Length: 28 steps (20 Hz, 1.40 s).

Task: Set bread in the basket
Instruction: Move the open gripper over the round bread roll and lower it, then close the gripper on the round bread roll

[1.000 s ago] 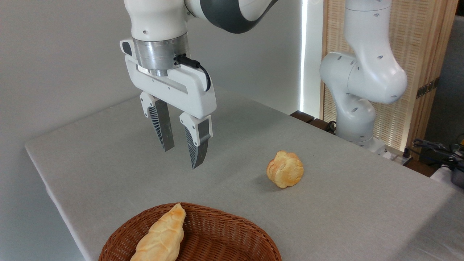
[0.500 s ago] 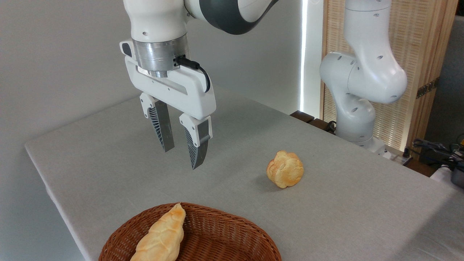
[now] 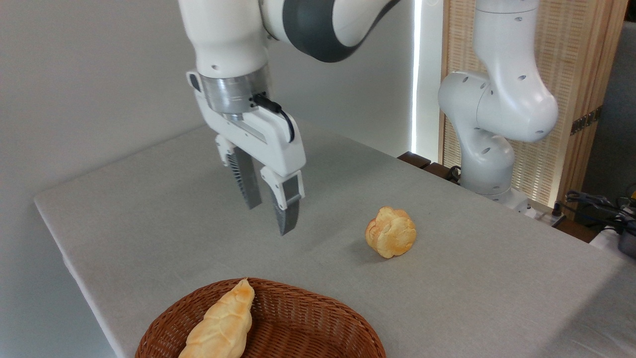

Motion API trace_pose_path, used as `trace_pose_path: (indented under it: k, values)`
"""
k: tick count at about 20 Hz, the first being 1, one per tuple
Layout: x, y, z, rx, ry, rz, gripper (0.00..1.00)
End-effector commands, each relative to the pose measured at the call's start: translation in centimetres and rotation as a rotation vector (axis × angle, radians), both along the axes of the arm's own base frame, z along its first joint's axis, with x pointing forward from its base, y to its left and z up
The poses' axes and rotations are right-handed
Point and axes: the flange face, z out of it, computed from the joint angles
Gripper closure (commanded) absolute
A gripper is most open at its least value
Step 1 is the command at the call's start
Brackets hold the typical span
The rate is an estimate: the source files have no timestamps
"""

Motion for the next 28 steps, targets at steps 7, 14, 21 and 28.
trace_pose_path:
  k: [7, 14, 21, 28]
  values:
    - [-6.2, 3.6, -3.9, -0.029, 0.070, -0.205, 0.00]
    - [-9.1, 6.4, -6.3, -0.082, 0.141, -0.336, 0.00]
    - [-10.2, 6.6, -7.7, -0.095, 0.235, -0.332, 0.00]
    - [-11.0, 8.2, -8.5, -0.045, 0.315, -0.342, 0.00]
